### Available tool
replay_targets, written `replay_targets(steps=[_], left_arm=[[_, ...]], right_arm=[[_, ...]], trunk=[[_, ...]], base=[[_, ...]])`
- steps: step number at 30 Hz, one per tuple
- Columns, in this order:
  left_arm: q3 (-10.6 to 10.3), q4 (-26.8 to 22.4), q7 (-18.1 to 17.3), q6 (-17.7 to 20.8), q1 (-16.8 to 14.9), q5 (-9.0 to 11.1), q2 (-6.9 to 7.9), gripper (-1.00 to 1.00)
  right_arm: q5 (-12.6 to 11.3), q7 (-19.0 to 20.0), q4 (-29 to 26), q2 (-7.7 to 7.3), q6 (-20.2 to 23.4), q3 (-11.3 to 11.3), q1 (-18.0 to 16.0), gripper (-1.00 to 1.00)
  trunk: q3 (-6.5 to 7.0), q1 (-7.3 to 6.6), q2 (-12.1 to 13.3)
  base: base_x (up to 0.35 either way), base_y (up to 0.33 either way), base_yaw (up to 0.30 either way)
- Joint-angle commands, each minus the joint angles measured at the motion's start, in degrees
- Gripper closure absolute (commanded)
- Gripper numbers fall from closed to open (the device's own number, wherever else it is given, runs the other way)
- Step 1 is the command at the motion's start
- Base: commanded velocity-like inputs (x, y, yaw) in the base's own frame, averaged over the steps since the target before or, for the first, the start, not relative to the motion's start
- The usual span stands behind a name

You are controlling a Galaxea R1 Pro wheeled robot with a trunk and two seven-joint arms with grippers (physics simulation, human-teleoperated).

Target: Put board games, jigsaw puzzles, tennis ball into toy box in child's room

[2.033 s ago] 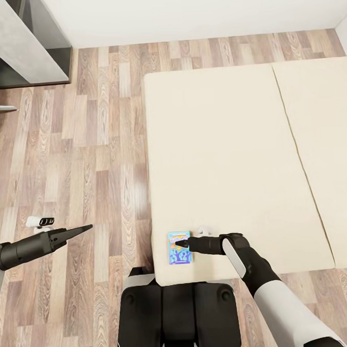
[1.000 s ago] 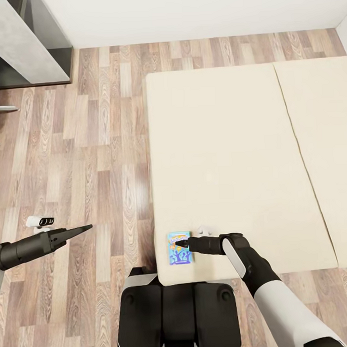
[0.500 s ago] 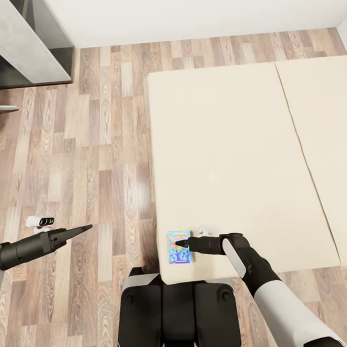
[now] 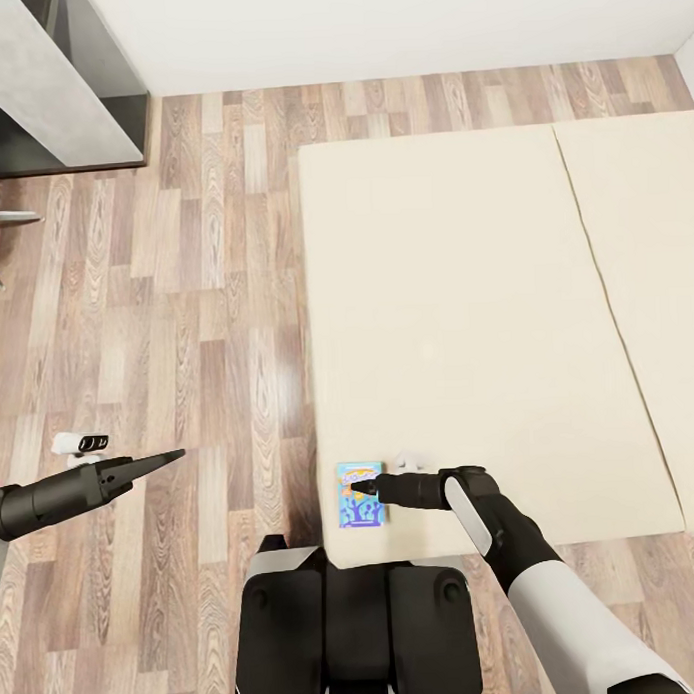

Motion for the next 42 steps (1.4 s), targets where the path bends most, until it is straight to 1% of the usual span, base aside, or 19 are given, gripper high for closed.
replay_targets(steps=[1, 42], left_arm=[[0.0, -0.01, -0.25, 0.61, -0.01, -0.06, 0.02, -1.0], [0.0, -0.01, -0.25, 0.61, -0.01, 0.02, 0.02, -1.0]], right_arm=[[-0.01, 0.08, -0.04, 0.01, 0.27, -0.03, -0.02, -1.0], [-0.01, 0.08, -0.04, 0.04, 0.25, -0.02, -0.02, -1.0]], trunk=[[-0.06, 0.03, -0.09], [-0.06, 0.03, -0.09]], base=[[0.0, 0.025, 0.0], [0.0, 0.018, 0.0]])
